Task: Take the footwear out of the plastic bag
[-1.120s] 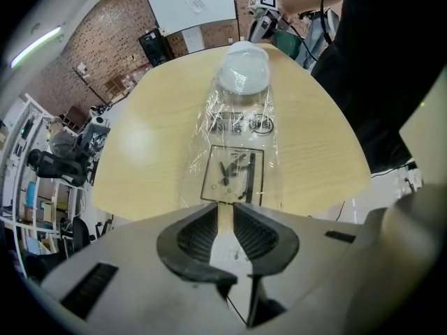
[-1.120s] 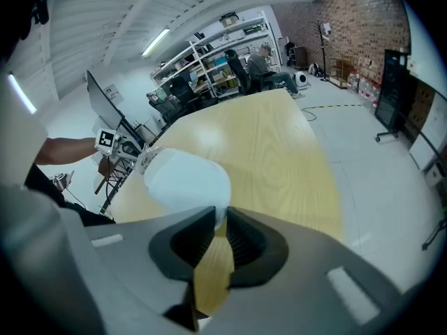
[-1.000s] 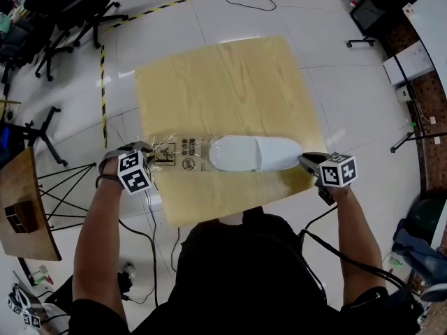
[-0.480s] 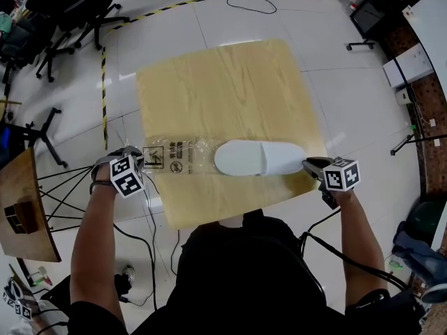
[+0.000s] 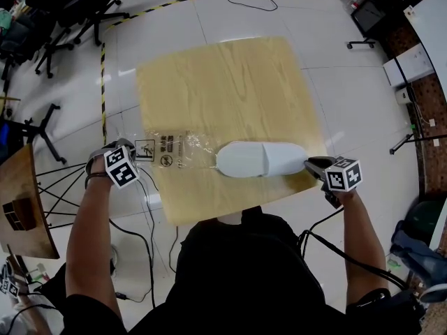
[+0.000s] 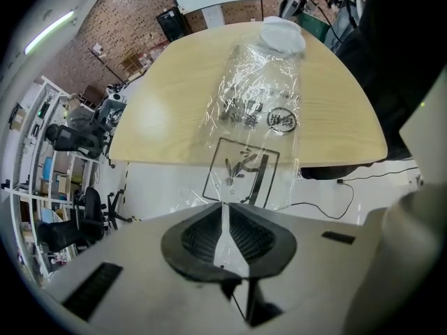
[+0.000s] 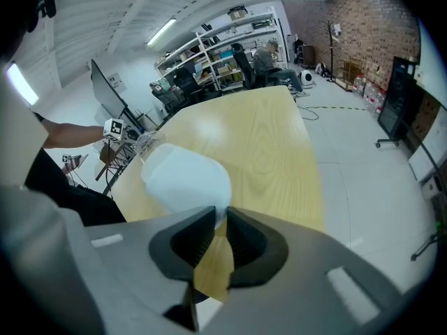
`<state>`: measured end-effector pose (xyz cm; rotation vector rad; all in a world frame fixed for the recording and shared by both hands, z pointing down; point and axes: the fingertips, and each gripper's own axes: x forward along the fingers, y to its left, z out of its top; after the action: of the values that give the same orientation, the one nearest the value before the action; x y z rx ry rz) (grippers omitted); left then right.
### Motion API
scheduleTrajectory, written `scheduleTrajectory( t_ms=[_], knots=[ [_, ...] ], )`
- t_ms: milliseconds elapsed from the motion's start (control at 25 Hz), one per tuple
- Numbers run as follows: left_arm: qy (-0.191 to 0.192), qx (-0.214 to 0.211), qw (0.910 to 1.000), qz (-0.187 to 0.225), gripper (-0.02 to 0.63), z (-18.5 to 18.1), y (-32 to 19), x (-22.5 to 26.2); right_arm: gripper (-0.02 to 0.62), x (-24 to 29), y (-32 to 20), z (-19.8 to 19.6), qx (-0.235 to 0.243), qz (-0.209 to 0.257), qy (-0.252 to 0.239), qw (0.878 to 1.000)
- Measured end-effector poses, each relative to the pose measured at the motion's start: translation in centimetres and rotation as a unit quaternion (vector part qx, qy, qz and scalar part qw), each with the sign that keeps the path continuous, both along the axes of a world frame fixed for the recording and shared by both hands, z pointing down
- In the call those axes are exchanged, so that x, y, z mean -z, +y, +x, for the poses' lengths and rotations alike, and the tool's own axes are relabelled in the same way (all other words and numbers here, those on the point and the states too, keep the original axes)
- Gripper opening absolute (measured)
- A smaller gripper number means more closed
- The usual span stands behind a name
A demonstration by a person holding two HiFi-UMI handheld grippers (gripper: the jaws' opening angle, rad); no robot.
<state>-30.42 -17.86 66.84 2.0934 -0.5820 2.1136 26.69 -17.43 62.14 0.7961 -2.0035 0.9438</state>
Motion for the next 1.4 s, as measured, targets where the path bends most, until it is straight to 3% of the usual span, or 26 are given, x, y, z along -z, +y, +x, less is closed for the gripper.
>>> scheduleTrajectory(
  t_ms=[480,600,1000,1200,1400],
  knots=[
    [0.015,0.048,0.9985,0.02,0.027,-0.2,-1.6,-0.1,0.054,-0.6,1.8,0.6,0.006,-0.016,0.0,1.0],
    [0.037,0.064,0.9969,0.027,0.028,1.6,-2.6,0.2,0.052,-0.8,2.3,-0.8,-0.004,-0.024,-0.009,1.0],
    [0.087,0.056,0.9939,0.04,0.027,11.0,-5.8,1.1,0.052,-0.6,5.0,-7.7,-0.02,-0.056,-0.042,0.997],
    [0.089,0.017,0.9955,0.025,0.029,15.4,-6.3,0.6,0.052,-0.9,6.2,-10.7,-0.009,-0.055,-0.041,0.998],
    [0.086,0.015,0.996,0.022,0.048,16.4,-6.8,0.3,0.053,-1.2,6.8,-11.4,-0.029,-0.05,-0.034,0.998]
  ],
)
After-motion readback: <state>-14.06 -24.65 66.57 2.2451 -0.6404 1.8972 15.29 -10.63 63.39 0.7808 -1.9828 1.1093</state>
